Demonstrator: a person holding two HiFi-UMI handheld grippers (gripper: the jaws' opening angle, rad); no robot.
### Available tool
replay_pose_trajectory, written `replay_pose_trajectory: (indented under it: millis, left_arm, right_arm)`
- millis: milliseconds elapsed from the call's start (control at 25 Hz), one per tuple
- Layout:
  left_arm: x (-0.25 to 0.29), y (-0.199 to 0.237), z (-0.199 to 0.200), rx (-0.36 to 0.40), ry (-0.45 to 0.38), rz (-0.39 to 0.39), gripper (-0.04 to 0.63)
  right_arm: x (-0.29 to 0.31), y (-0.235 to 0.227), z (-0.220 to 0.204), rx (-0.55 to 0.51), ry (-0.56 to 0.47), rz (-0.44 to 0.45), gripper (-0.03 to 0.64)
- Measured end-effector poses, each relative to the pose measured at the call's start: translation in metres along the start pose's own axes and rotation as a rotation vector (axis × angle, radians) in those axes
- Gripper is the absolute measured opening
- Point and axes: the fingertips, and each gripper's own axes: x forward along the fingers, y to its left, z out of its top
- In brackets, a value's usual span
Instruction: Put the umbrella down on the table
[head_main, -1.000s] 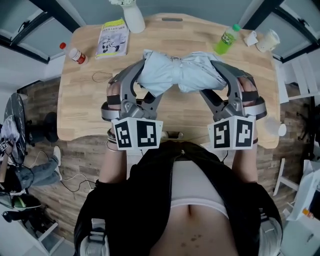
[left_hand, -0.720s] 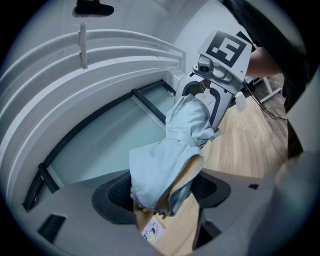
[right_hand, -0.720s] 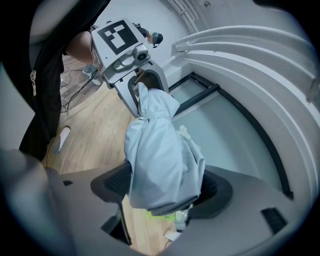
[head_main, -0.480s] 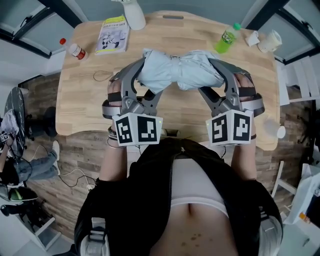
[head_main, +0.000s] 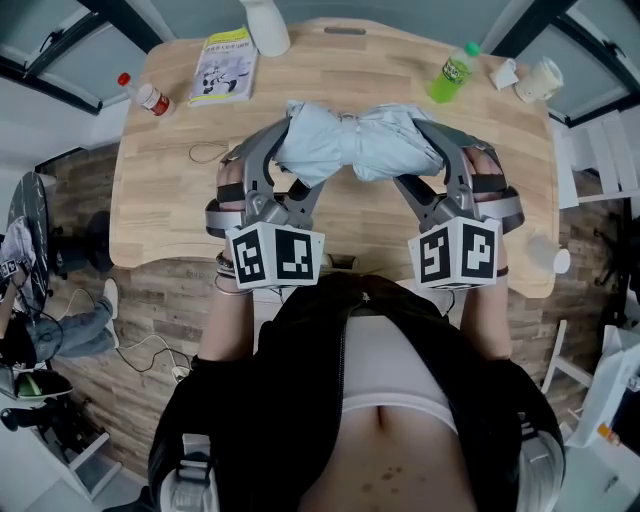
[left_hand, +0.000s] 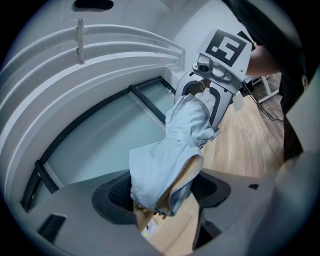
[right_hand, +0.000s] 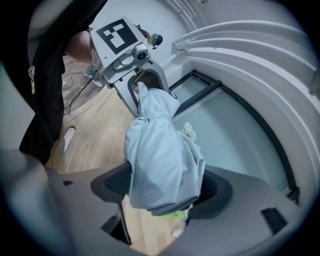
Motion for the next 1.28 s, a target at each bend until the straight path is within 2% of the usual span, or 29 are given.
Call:
replay_pose_trajectory:
  millis: [320,1280]
  left_arm:
    - [0.000,-0.006,-0.004,-0.002,0.007,-0.017,0.325]
    - [0.010,-0.016,-0.018,-0.011,0.029,-0.051,0.325]
  right_arm:
    - [0.005,0.009,-0.004,-0.022,-0.016,-0.004,0.359]
    - [0.018,0.021,-0.010,-0.002,-0.013,0.037,0.360]
